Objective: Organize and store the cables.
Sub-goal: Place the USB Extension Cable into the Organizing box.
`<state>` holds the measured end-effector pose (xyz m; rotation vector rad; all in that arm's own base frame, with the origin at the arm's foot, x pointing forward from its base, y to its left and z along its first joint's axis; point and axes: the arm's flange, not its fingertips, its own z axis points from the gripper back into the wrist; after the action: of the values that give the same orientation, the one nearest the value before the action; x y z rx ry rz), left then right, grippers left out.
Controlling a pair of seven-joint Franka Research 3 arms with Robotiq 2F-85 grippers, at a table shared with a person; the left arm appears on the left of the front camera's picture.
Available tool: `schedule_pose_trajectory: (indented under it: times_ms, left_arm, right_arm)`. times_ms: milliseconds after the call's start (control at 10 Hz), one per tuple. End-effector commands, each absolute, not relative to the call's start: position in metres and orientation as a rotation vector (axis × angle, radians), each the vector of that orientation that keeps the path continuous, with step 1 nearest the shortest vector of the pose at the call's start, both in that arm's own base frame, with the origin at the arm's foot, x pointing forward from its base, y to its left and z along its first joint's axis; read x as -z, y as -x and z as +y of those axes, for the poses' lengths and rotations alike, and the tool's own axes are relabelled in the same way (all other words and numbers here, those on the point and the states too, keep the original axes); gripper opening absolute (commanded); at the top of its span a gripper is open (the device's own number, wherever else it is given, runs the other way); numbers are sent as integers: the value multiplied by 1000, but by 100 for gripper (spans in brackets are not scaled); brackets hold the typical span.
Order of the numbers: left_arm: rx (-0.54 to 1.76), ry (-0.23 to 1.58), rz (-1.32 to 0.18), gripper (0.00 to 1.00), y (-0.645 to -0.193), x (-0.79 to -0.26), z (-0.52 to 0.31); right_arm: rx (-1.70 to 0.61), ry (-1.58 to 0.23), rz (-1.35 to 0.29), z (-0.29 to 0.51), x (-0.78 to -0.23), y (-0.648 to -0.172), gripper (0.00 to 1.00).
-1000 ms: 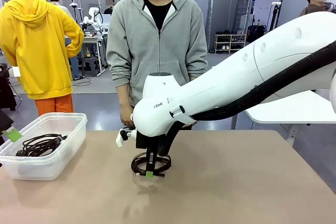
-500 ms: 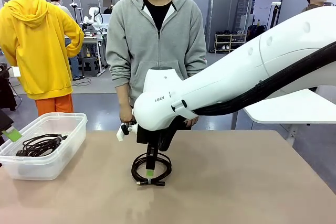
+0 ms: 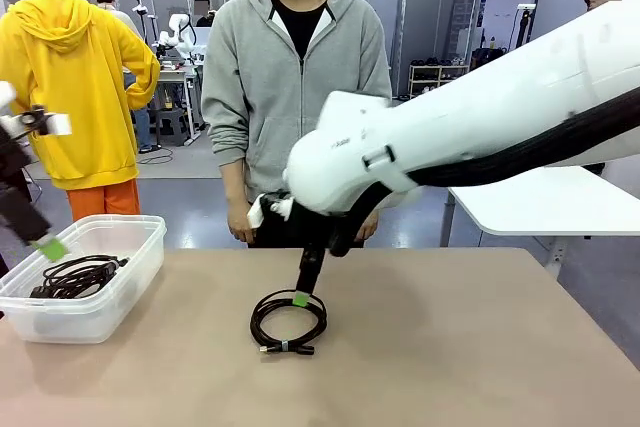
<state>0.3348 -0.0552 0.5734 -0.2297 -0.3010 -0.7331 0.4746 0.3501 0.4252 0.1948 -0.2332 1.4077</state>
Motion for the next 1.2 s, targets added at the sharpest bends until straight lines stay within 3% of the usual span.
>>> schedule_pose_trajectory:
  times_ms: [0, 200, 300, 700, 800, 900, 1100]
  left_arm:
    - [858, 245, -305, 100, -353, -588, -108]
    - [975, 184, -254, 100, -368, -596, -181]
    - [1005, 170, -217, 100, -307, -420, 81]
    - [1214, 181, -201, 100, -326, -398, -22]
    - [1204, 218, -225, 100, -325, -401, -32]
    - [1172, 196, -163, 100, -334, -422, 17]
    - [1172, 196, -163, 100, -334, -422, 17]
  right_arm:
    - [-1385, -284, -347, 284, -439, -448, 100]
    - [-1317, -362, -481, 203, -454, -428, 100]
    - [-1275, -409, -540, 165, -454, -419, 100]
    - [-1117, -487, -755, 21, -442, -370, 100]
    - [-1108, -496, -740, 0, -435, -361, 100]
    - [-1132, -464, -691, 42, -448, -380, 100]
    - [-1132, -464, -691, 42, -448, -380, 100]
